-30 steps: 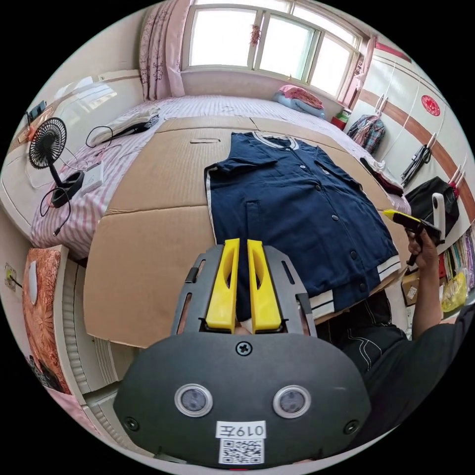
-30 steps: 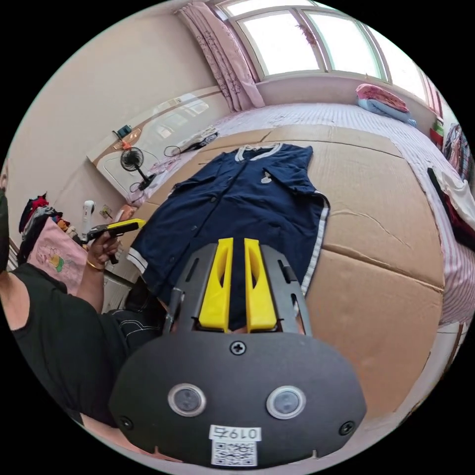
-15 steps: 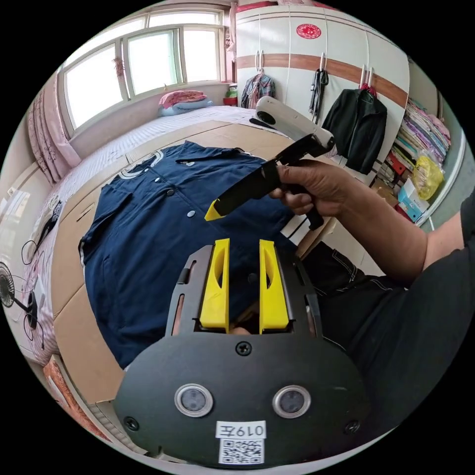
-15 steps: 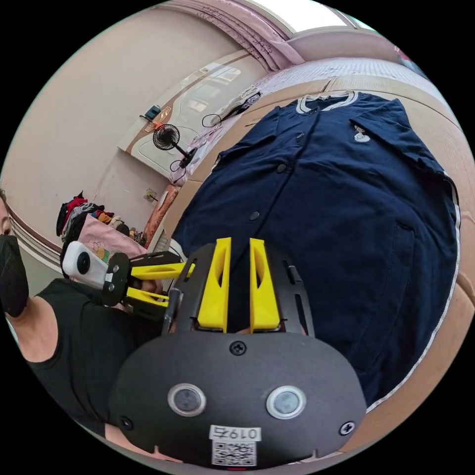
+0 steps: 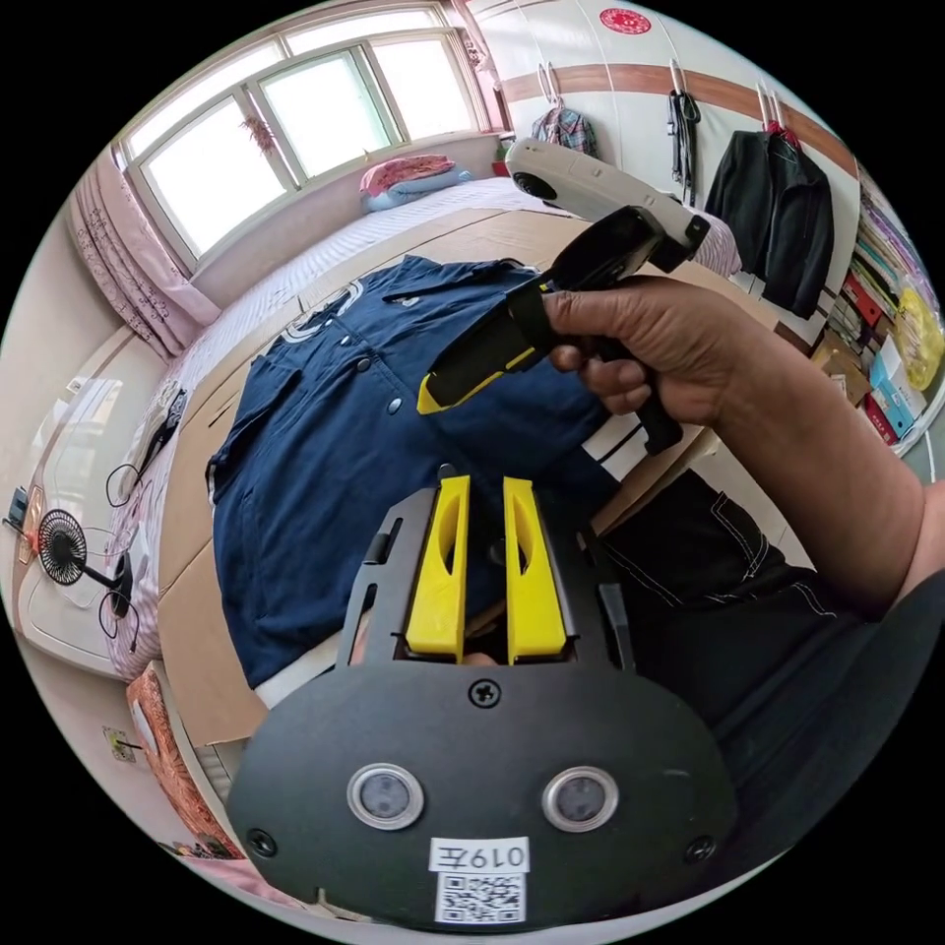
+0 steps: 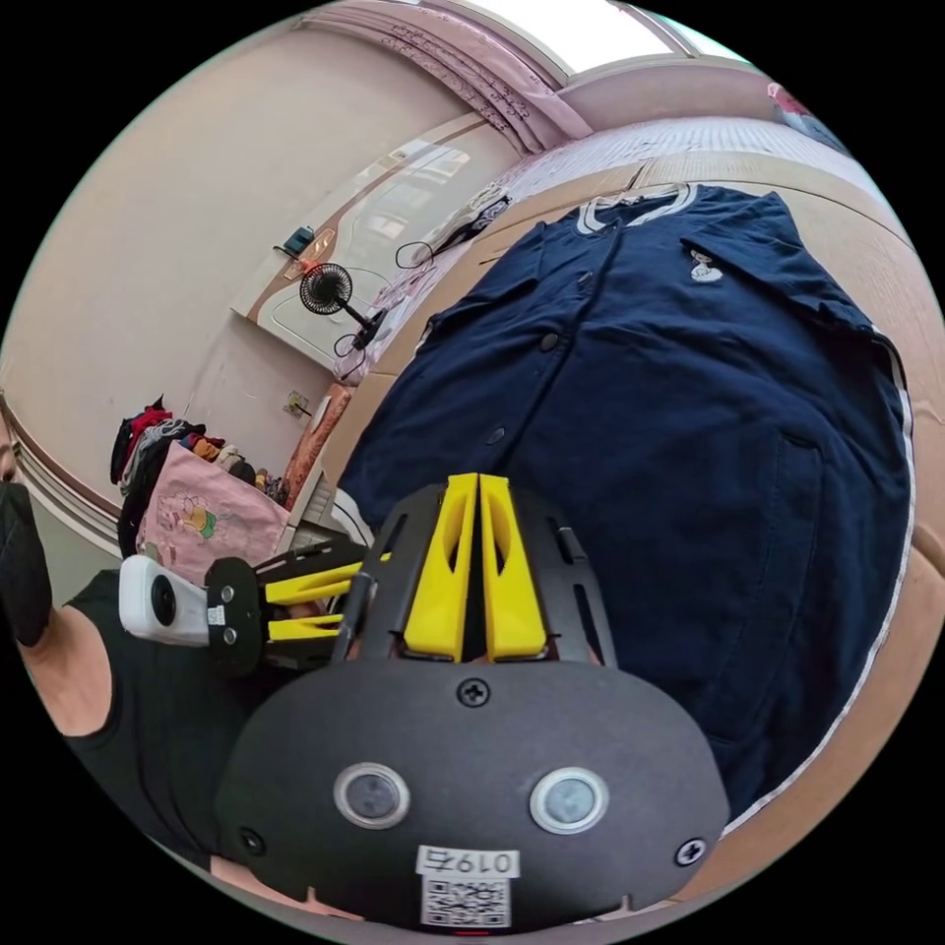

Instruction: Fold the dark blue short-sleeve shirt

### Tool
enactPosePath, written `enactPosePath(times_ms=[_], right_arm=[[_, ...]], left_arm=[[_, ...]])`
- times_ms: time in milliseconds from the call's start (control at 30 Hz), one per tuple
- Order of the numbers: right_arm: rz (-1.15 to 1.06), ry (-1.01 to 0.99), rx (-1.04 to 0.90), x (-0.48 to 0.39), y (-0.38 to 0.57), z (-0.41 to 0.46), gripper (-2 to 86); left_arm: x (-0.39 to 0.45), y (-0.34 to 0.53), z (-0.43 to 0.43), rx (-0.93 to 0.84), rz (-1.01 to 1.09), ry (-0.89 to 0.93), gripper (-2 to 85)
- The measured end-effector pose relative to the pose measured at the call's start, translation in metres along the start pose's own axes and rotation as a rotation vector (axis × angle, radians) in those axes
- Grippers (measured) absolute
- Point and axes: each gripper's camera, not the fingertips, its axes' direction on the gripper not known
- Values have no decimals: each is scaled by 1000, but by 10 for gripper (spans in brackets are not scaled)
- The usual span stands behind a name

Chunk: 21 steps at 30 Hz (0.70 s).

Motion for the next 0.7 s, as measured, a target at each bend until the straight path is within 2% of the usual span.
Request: enactPosePath(times_ms=[67, 167, 500, 700], right_arm=[[-4, -7, -1, 0, -3, 3, -3], [11, -1, 7, 0, -4, 6, -3], [60, -113, -6, 8, -10, 23, 59], [30, -119, -5, -3, -16, 29, 15]], left_arm=[[0, -3, -2, 22, -18, 45, 17], [4, -7, -1, 24, -26, -71, 15], [1, -18, 19, 7, -48, -22, 55], [-6, -27, 38, -17, -72, -19, 41]])
